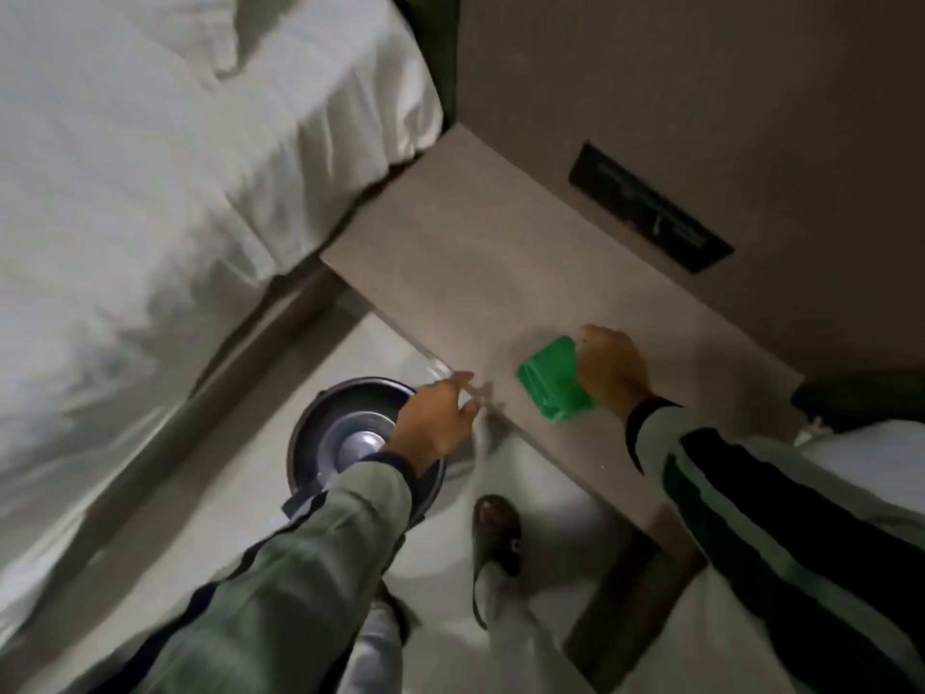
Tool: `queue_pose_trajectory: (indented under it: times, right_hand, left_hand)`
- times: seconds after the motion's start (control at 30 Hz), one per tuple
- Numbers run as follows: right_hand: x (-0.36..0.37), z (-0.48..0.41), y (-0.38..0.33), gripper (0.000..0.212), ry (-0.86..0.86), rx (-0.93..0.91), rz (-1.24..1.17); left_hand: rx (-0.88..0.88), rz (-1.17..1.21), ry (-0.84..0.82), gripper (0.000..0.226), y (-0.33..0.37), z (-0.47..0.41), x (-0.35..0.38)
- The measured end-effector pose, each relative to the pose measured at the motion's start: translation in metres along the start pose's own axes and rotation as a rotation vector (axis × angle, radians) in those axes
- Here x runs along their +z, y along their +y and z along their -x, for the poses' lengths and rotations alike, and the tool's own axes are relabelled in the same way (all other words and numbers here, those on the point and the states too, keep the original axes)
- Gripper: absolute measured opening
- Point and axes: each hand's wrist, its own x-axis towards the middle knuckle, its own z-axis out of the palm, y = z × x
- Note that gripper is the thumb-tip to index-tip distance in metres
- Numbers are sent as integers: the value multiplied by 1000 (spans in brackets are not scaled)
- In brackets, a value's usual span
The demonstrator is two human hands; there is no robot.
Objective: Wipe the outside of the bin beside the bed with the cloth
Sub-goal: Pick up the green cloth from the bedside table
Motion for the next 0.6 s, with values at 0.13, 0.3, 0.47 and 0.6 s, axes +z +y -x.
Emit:
queue_pose_trajectory:
  times: [0.13,0.3,0.47,0.6]
  right_hand:
    - [42,-24,36,35,-106,144,88]
    - [75,-64,70,65,-181,313,-146]
    - [81,-52,65,24,-377,385,-645]
    - [86,-21,38,18,-530,322,-850]
  left_hand:
    - [-128,321,-69,30,5,-24,69]
    - [-333,729,-91,41,11,-65,124]
    - [-499,962,76,69,13,-59,133]
    - [-511,1214,39,68,-9,-28,125]
